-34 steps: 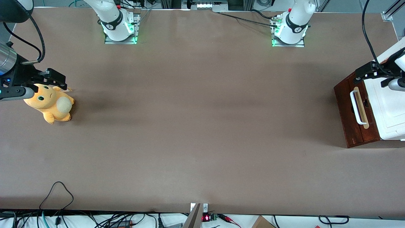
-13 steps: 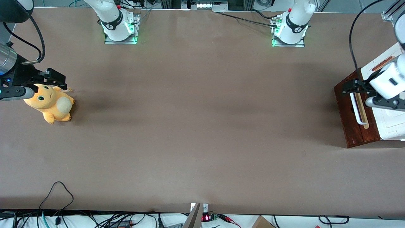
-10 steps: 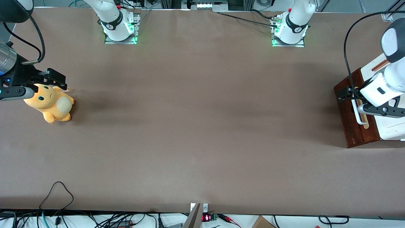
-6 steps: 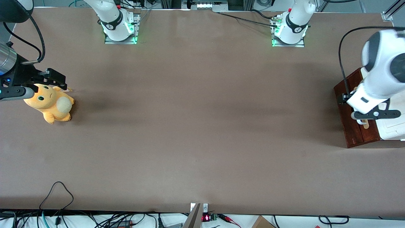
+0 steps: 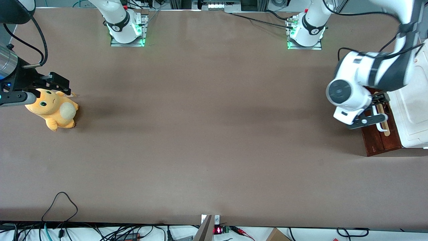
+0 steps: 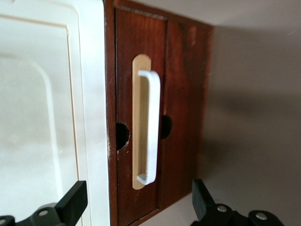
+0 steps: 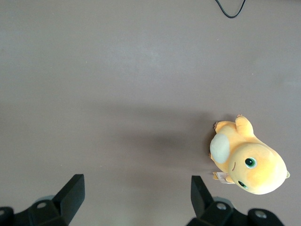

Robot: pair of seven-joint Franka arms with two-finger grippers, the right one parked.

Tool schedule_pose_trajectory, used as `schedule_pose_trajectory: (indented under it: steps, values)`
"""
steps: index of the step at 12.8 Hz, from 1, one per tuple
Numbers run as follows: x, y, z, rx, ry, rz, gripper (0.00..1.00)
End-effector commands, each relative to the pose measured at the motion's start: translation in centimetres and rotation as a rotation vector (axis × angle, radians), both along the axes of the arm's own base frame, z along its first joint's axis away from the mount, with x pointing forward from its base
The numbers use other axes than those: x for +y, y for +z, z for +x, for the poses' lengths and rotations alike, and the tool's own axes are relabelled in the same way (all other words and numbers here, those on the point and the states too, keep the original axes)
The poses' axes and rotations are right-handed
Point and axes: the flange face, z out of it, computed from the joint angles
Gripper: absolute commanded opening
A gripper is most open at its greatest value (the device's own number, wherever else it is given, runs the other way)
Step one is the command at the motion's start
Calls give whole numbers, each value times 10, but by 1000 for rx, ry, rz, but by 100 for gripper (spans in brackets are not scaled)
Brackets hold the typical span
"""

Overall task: Open lower drawer with left arm only
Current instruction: 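Move the open left gripper down to the white drawer handle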

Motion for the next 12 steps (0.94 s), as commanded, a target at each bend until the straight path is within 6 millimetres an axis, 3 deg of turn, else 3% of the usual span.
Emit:
schedule_pose_trajectory:
  steps: [1, 5, 8, 10, 12]
  values:
    - [-9, -42, -13, -12, -40, 205, 98]
    - [-1, -101, -18, 32, -161, 411, 98]
    - [11, -126, -21, 33, -209, 487, 98]
    - [20, -153, -26, -2, -221, 553, 92]
    - [24, -161, -29, -21, -220, 591, 90]
